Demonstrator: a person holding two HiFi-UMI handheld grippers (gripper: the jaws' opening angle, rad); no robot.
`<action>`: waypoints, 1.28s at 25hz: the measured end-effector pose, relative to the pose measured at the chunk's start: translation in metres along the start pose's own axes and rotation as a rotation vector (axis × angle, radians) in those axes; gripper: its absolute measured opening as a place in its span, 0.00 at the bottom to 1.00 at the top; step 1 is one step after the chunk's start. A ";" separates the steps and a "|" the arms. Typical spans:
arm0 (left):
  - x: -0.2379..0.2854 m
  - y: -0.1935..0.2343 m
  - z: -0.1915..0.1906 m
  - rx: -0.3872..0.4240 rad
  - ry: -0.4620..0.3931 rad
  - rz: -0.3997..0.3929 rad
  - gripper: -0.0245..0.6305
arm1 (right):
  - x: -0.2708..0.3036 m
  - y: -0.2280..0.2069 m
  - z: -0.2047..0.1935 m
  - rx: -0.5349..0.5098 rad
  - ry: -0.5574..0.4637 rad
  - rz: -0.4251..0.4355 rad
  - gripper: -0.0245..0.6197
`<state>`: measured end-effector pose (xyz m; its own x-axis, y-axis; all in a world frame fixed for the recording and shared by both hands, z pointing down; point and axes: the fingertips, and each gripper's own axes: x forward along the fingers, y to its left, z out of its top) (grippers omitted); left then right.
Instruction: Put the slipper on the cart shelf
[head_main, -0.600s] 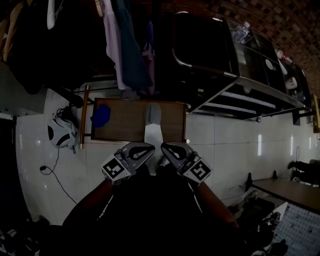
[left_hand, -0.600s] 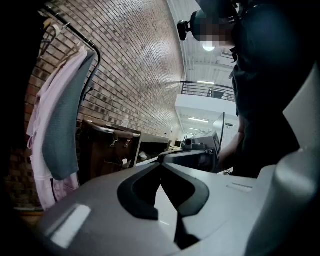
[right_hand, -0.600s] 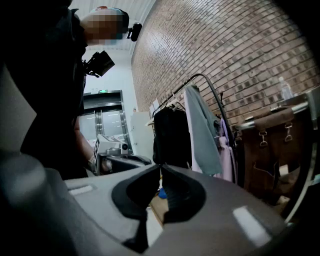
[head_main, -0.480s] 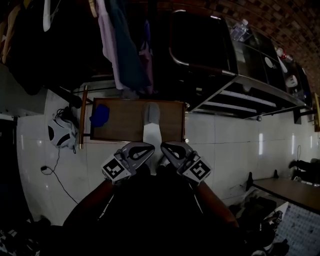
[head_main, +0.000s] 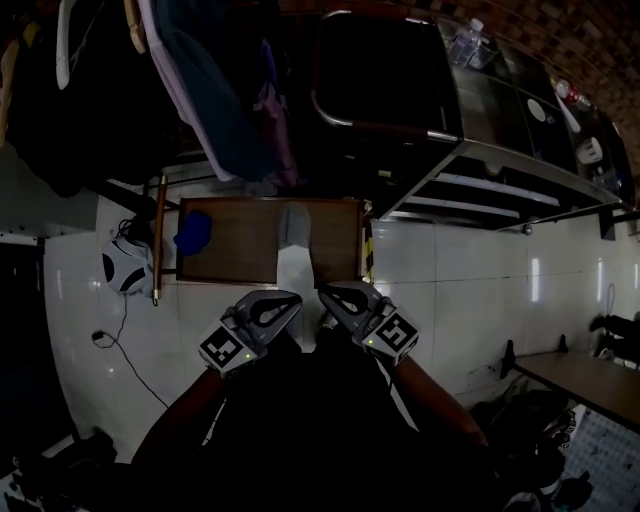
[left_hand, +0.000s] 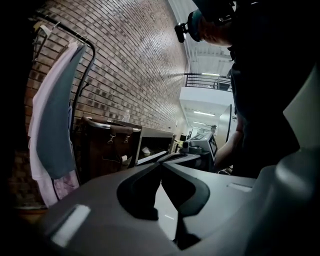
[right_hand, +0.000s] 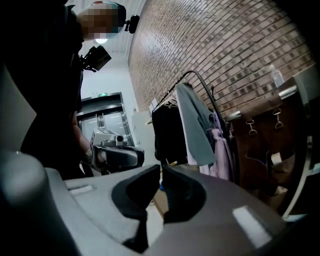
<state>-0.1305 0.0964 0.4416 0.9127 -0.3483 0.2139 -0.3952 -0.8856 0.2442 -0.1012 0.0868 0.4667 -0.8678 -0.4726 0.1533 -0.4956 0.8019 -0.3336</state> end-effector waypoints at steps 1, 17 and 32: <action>0.000 0.001 0.000 -0.004 0.005 0.006 0.05 | 0.000 -0.003 -0.002 0.006 0.006 0.000 0.05; -0.037 0.089 -0.038 -0.055 -0.002 -0.118 0.05 | 0.072 -0.035 -0.109 0.206 0.270 -0.168 0.18; -0.044 0.108 -0.067 -0.089 0.048 -0.106 0.05 | 0.083 -0.103 -0.278 0.780 0.559 -0.227 0.47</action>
<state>-0.2197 0.0368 0.5217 0.9447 -0.2373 0.2265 -0.3063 -0.8850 0.3507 -0.1317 0.0667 0.7718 -0.7460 -0.1840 0.6400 -0.6650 0.1531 -0.7310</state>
